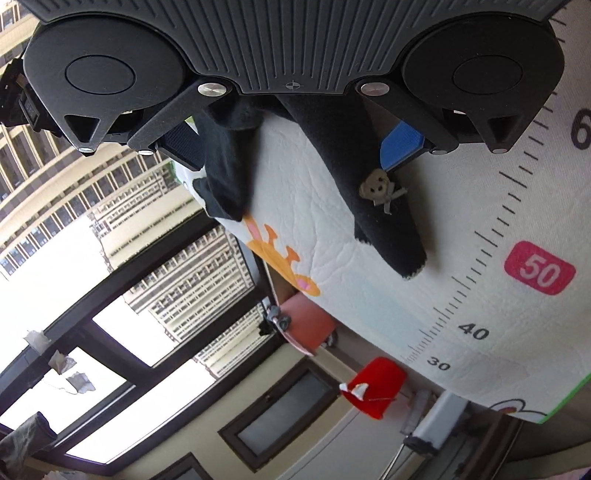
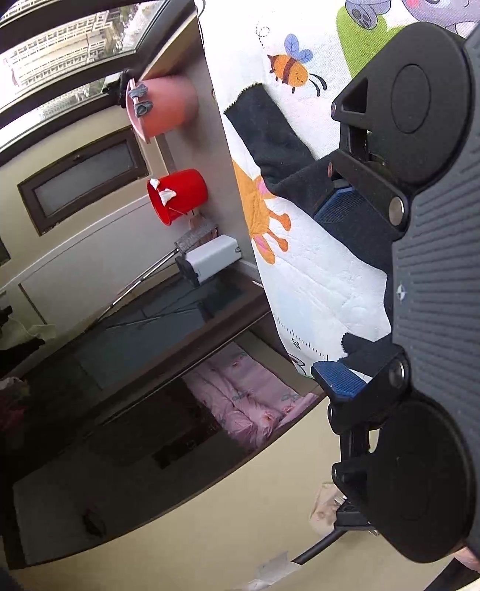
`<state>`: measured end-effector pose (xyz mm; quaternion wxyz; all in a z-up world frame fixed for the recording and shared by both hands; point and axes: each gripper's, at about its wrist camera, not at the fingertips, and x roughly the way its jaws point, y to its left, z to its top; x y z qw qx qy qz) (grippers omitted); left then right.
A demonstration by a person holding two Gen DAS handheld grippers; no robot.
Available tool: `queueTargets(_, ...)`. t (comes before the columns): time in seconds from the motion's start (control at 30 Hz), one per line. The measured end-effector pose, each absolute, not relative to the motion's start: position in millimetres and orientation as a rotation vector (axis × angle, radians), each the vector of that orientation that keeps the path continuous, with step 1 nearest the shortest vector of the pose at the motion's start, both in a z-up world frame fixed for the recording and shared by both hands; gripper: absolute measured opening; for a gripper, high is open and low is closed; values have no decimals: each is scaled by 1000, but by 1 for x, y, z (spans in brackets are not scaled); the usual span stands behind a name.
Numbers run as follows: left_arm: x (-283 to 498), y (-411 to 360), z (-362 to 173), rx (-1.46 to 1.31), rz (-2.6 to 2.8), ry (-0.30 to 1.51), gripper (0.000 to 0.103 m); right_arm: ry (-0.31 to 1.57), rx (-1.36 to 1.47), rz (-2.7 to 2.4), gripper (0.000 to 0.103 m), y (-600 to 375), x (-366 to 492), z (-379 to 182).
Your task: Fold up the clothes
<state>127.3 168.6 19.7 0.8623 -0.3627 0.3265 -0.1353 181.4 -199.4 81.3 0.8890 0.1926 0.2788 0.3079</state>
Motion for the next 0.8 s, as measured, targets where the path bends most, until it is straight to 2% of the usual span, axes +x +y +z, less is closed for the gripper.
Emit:
queueTargets(0.2,119,170,-1,-863,-275,747,103,629,383,596,83,-180,187,57)
queueTargets(0.33,135,160,-12,-898,-284,776,103,597,279,667,83,-153,185,63)
queueTargets(0.4,145,157,2,-903,-326,715,103,578,275,672,83,-141,186,66)
queueTargets(0.57,137,163,87,-782,-478,289,103,555,264,632,83,-141,175,64)
queueTargets(0.63,134,164,96,-724,-438,280,103,545,235,583,83,-150,170,60)
queueTargets(0.67,133,165,97,-697,-414,297,103,543,224,560,79,-154,169,59)
queueTargets(0.7,131,166,89,-701,-402,335,103,540,214,536,71,-159,169,58)
queueTargets(0.73,129,168,80,-706,-390,373,103,543,203,513,40,-164,173,57)
queueTargets(0.77,125,168,69,-718,-377,413,103,557,199,494,30,-167,178,56)
queueTargets(0.8,118,168,60,-710,-355,435,103,578,189,466,30,-168,188,55)
